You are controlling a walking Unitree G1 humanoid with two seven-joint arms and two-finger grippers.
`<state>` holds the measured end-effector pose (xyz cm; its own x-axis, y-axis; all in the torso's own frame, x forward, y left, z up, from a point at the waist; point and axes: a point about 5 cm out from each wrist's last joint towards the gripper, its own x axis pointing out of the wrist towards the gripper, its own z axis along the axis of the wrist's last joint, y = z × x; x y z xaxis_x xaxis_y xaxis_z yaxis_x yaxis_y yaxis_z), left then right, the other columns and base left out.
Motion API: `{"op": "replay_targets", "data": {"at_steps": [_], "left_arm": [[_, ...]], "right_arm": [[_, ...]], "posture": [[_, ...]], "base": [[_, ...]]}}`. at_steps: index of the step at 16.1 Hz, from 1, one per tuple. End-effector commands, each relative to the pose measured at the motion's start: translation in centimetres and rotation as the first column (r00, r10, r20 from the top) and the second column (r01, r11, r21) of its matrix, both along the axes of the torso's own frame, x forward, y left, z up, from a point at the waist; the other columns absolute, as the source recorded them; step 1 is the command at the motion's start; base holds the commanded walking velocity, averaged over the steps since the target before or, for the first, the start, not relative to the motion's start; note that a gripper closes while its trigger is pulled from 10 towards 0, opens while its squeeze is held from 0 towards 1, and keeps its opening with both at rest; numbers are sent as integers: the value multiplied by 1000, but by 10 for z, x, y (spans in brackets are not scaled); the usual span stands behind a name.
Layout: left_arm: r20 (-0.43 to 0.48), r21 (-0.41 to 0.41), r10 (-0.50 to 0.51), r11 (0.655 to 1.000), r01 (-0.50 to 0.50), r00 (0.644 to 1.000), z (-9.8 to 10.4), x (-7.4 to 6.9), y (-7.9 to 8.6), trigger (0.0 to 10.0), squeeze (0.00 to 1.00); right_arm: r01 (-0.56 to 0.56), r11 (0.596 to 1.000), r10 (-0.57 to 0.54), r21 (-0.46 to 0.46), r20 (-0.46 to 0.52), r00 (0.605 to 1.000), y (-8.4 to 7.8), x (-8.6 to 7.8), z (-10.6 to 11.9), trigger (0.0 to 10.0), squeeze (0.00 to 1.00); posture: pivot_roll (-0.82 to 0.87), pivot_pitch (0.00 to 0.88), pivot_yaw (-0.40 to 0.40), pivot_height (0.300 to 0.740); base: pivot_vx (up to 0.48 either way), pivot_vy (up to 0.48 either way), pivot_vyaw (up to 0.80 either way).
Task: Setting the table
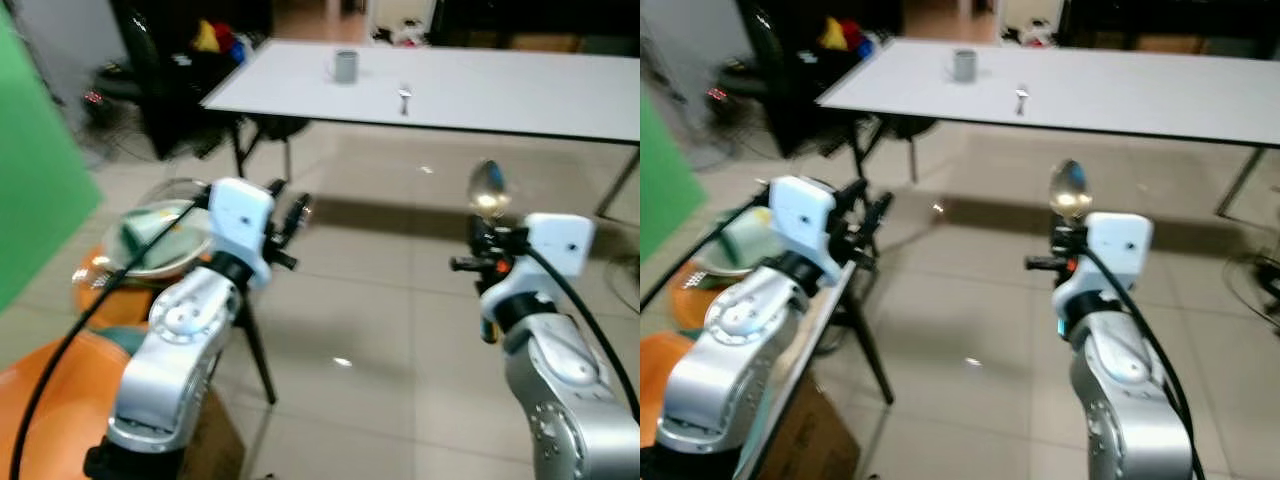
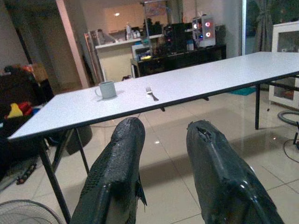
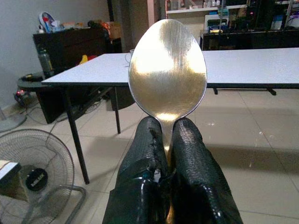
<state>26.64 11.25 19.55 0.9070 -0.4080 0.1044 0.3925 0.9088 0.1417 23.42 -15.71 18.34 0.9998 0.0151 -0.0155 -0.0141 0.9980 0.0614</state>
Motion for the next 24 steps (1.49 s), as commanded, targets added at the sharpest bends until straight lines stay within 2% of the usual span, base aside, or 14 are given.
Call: {"op": "replay_targets", "data": {"at_steps": [1,13,24], "left_arm": [[6,0,-24,1000,24,1000,2,0,-6,10000,0],[-10,22,20,1000,-20,1000,-3,3,7,10000,0],[-19,16,32,999,-32,999,-6,3,9,10000,0]], "right_arm": [[29,1000,-29,-8,22,999,-6,-1,4,10000,0],[16,1000,-16,7,2,1000,-4,2,1,10000,0],[0,999,1,49,-29,1000,-4,3,-2,10000,0]], "posture": [[65,0,46,740],[76,0,43,740],[73,0,43,740]], "base": [[371,0,0],[373,0,0],[373,0,0]]}}
